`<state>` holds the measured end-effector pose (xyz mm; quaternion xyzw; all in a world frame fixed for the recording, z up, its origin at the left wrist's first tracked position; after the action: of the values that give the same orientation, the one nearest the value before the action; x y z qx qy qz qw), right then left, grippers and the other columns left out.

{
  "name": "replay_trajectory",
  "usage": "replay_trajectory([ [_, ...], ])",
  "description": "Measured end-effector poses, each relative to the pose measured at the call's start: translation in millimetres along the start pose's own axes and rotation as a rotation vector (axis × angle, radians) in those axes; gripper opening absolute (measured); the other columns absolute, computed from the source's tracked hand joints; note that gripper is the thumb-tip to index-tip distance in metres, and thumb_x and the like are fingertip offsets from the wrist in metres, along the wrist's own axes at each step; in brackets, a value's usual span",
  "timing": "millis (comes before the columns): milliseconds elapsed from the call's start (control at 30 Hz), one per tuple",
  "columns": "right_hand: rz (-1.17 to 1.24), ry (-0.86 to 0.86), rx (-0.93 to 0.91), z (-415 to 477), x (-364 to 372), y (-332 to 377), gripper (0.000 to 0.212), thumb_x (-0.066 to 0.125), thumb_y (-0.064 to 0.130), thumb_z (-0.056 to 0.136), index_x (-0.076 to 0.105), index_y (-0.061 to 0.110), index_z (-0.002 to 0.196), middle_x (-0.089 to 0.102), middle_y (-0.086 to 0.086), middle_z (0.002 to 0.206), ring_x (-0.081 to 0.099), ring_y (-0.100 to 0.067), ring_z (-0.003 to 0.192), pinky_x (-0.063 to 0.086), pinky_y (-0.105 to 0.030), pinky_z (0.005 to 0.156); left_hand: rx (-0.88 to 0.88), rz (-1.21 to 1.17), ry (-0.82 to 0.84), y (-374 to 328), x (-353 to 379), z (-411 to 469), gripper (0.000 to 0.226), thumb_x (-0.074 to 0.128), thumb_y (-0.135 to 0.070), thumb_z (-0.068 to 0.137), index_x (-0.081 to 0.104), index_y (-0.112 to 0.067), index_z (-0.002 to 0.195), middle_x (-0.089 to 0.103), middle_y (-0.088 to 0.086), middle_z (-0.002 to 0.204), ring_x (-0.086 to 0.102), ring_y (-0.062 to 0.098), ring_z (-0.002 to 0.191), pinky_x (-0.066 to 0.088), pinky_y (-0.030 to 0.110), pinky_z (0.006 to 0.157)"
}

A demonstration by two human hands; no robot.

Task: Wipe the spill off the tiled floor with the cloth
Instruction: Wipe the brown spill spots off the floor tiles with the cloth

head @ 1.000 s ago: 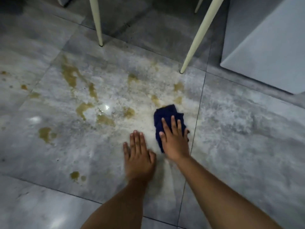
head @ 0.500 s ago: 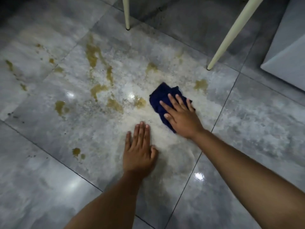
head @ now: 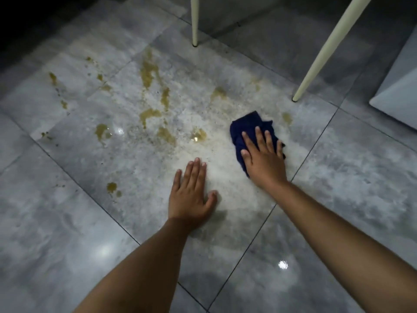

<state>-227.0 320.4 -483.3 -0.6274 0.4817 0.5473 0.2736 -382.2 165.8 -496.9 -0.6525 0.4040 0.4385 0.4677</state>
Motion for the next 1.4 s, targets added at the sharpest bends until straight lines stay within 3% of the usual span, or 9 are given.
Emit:
replay_trajectory([
  [133,0.066,0.123,0.110,29,-9,-34,0.053,0.016,0.050,0.101,0.004,0.039,0.152,-0.010,0.002,0.161,-0.009,-0.022,0.148,-0.002,-0.051,0.117,-0.084,0.021,0.042,-8,-1,-7,0.078,0.015,-0.059,0.094,-0.015,-0.014,0.150,-0.019,0.003,0.158,-0.025,0.013,0.143,-0.018,0.037,0.116],
  [233,0.090,0.054,0.258,0,-21,-79,0.054,0.015,0.050,0.101,0.002,0.037,0.152,-0.010,0.001,0.162,-0.009,-0.023,0.148,0.000,-0.053,0.118,-0.006,-0.011,0.021,-52,-3,11,0.074,0.013,-0.056,0.096,-0.018,-0.013,0.148,-0.022,0.005,0.157,-0.026,0.015,0.143,-0.021,0.038,0.114],
  [333,0.075,0.008,0.316,-45,-7,-73,0.056,0.012,0.049,0.101,-0.001,0.034,0.153,-0.010,-0.003,0.162,-0.011,-0.026,0.147,-0.003,-0.054,0.117,-0.021,-0.006,0.033,-62,1,12,0.073,0.015,-0.053,0.097,-0.016,-0.012,0.149,-0.020,0.007,0.158,-0.026,0.017,0.143,-0.019,0.038,0.115],
  [467,0.033,-0.006,0.182,-50,0,-31,0.055,0.013,0.048,0.101,0.000,0.033,0.153,-0.012,-0.003,0.161,-0.014,-0.027,0.147,-0.008,-0.053,0.116,-0.037,0.005,-0.038,-51,0,10,0.073,0.016,-0.052,0.097,-0.013,-0.013,0.151,-0.021,0.004,0.158,-0.027,0.014,0.143,-0.014,0.040,0.117],
  [600,0.022,0.060,0.079,6,-19,-50,0.054,0.015,0.050,0.101,0.001,0.038,0.152,-0.012,0.002,0.161,-0.012,-0.023,0.147,-0.006,-0.051,0.117,0.007,-0.031,-0.023,-65,7,22,0.073,0.016,-0.053,0.097,-0.010,-0.014,0.152,-0.018,0.003,0.159,-0.026,0.010,0.142,-0.013,0.039,0.117],
  [867,0.112,0.013,0.448,-23,-26,-114,0.058,0.011,0.050,0.100,-0.005,0.032,0.153,-0.016,-0.003,0.161,-0.015,-0.025,0.147,-0.004,-0.055,0.117,0.028,-0.054,-0.034,-72,5,25,0.075,0.018,-0.055,0.095,-0.008,-0.014,0.152,-0.016,0.002,0.159,-0.023,0.011,0.144,-0.009,0.041,0.118],
  [1067,0.059,0.180,0.156,-27,-3,-54,0.059,0.014,0.052,0.100,-0.011,0.036,0.151,-0.026,0.000,0.158,-0.024,-0.023,0.144,-0.015,-0.050,0.113,-0.009,-0.026,-0.021,-56,11,28,0.075,0.019,-0.054,0.095,-0.006,-0.013,0.153,-0.014,0.004,0.160,-0.021,0.013,0.145,-0.008,0.042,0.119],
  [1300,0.023,0.111,0.415,-74,-4,-128,0.060,0.011,0.049,0.099,-0.005,0.028,0.153,-0.017,-0.007,0.160,-0.018,-0.027,0.146,-0.006,-0.054,0.117,0.045,-0.020,-0.012,-59,15,16,0.075,0.014,-0.054,0.092,-0.005,-0.013,0.153,-0.012,0.004,0.160,-0.019,0.014,0.145,-0.010,0.040,0.118],
  [1400,-0.017,-0.032,0.294,-96,-9,-119,0.067,0.013,0.045,0.094,0.004,0.016,0.154,-0.012,-0.009,0.160,-0.018,-0.025,0.146,-0.012,-0.047,0.117,0.034,-0.035,-0.075,-62,5,29,0.076,0.014,-0.054,0.092,-0.002,-0.012,0.153,-0.011,0.005,0.160,-0.016,0.015,0.146,-0.010,0.040,0.118],
])
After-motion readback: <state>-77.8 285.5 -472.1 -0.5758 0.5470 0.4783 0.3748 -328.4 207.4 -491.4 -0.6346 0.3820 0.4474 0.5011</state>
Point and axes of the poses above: each hand's wrist, its own z-axis towards the middle knuckle, its own x-axis out of the palm, y = z × x, the point moved 4 cm from there along z, towards the middle knuckle
